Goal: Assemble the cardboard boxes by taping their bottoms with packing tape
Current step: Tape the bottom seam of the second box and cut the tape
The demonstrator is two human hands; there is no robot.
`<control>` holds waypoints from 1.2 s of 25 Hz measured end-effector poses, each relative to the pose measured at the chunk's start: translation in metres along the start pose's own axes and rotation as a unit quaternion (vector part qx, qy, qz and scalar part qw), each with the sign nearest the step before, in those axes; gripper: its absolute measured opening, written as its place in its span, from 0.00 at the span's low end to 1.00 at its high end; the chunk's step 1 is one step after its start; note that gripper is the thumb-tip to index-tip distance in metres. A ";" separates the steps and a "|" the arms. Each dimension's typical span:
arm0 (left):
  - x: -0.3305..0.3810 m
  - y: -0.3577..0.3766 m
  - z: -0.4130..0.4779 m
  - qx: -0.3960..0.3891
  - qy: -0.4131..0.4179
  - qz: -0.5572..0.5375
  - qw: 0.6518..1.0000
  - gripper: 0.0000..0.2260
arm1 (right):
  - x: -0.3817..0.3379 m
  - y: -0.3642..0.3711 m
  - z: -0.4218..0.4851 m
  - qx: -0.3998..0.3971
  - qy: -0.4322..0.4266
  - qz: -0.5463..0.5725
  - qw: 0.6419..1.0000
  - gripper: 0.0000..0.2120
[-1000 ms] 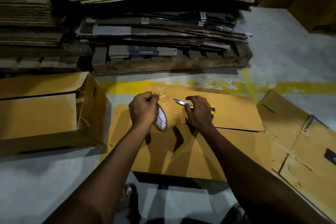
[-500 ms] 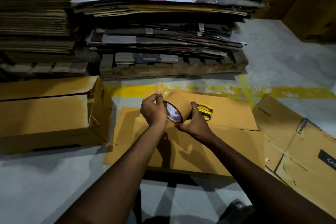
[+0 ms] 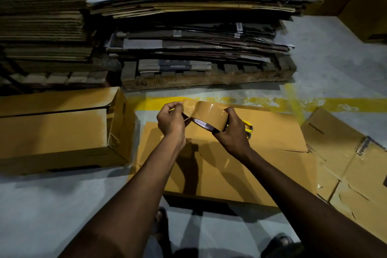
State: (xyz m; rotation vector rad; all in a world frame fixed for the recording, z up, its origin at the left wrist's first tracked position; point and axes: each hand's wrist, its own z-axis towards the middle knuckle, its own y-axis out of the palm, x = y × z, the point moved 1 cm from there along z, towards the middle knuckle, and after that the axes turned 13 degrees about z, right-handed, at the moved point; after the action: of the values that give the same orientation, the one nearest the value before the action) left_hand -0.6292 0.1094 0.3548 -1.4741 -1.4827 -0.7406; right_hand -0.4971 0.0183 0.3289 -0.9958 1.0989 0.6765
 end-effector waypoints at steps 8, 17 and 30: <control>-0.008 -0.005 0.010 0.068 0.039 0.095 0.992 0.05 | 0.004 0.014 -0.003 -0.025 -0.042 -0.047 0.998 0.23; -0.010 -0.012 0.025 -0.066 -0.061 -0.005 0.996 0.05 | 0.011 0.011 -0.003 -0.048 -0.005 -0.038 0.998 0.27; -0.107 -0.051 0.132 -0.061 -0.003 0.135 0.989 0.04 | 0.082 0.114 0.006 0.029 0.081 0.023 0.996 0.29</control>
State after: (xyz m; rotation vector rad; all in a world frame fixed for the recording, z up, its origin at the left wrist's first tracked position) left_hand -0.7139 0.1734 0.2118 -1.7298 -1.2270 -0.6698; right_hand -0.5642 0.0703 0.2170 -0.9910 1.2790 0.6049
